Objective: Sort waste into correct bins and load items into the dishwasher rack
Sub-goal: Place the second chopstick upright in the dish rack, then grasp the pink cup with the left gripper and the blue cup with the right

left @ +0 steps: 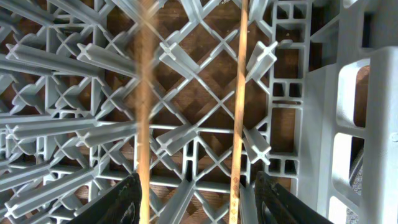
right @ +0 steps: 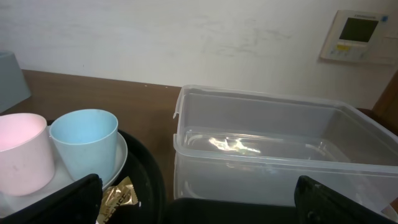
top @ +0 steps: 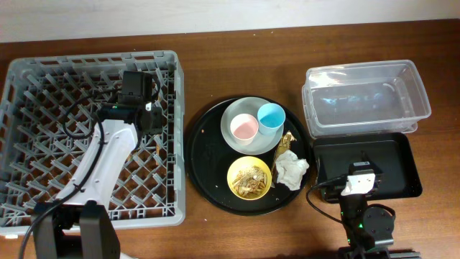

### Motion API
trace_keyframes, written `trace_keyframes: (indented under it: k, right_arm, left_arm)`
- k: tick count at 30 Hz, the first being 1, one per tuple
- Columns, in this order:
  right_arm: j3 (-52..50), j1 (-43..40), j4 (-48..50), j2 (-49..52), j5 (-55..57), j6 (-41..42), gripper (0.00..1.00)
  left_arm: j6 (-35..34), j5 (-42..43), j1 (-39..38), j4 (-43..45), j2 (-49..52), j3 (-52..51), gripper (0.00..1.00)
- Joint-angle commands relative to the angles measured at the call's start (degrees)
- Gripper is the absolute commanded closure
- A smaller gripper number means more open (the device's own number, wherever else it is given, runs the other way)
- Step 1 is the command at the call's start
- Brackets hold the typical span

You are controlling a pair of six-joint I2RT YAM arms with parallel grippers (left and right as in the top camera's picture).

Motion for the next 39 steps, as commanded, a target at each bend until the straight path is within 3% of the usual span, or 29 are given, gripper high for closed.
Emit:
trace_keyframes:
  k: [1, 3, 6, 8, 9, 10, 12, 16, 20, 25, 32, 33, 36, 39]
  right_arm:
    - [-0.42, -0.33, -0.24, -0.37, -0.02, 0.52, 0.01]
    - [-0.42, -0.33, -0.22, -0.37, -0.02, 0.52, 0.01]
    - [-0.42, -0.33, -0.22, -0.37, 0.00, 0.55, 0.01]
    - [-0.42, -0.33, -0.22, -0.37, 0.00, 0.55, 0.01]
    - [-0.42, -0.33, -0.24, -0.37, 0.00, 0.55, 0.01]
    - [-0.42, -0.33, -0.24, -0.37, 0.00, 0.52, 0.01]
    - [-0.42, -0.33, -0.24, -0.37, 0.00, 0.52, 0.01]
    - [-0.42, -0.33, -0.22, -0.37, -0.02, 0.52, 0.01]
    - [-0.42, -0.33, -0.22, -0.37, -0.02, 0.52, 0.01]
    - [-0.42, -0.33, -0.22, -0.37, -0.02, 0.55, 0.01]
    - [-0.42, -0.33, -0.22, -0.37, 0.00, 0.55, 0.01]
    - [-0.42, -0.33, -0.22, -0.37, 0.00, 0.55, 0.01]
    - [-0.42, -0.33, -0.22, -0.37, 0.00, 0.52, 0.01]
    - [-0.42, -0.33, -0.22, -0.37, 0.00, 0.52, 0.01]
  left_arm:
    - [0.72, 0.59, 0.13, 0.11, 0.17, 0.90, 0.44]
    - [0.70, 0.87, 0.07, -0.04, -0.61, 0.92, 0.44]
    - [2.29, 23.96, 0.09, -2.62, -8.37, 0.92, 0.44]
    - [2.38, 44.22, 0.07, -4.17, -12.87, 0.92, 0.53]
    - [2.38, 52.30, -0.37, -5.07, -13.99, 0.92, 0.65]
    - [2.36, 53.55, -1.31, -6.43, -14.21, 0.92, 0.73]
    - [2.34, 51.95, -6.51, -7.32, -14.19, 0.90, 0.77]
    - [-4.83, 31.76, -21.99, -2.05, -14.14, 0.90, 0.77]
    - [-4.92, 17.00, -33.88, 7.74, -8.92, 0.90, 0.78]
    - [-4.90, 11.96, -35.34, 16.57, 2.91, 0.90, 0.77]
    - [-4.90, 5.90, -35.30, 16.44, 10.16, 0.90, 0.77]
    - [-4.90, 5.88, -35.30, 15.96, 10.14, 0.90, 0.79]
    - [-4.90, 2.97, -35.30, 15.98, 9.18, 0.92, 0.99]
    - [-4.92, 0.11, -35.30, 15.93, 1.22, 0.92, 0.99]
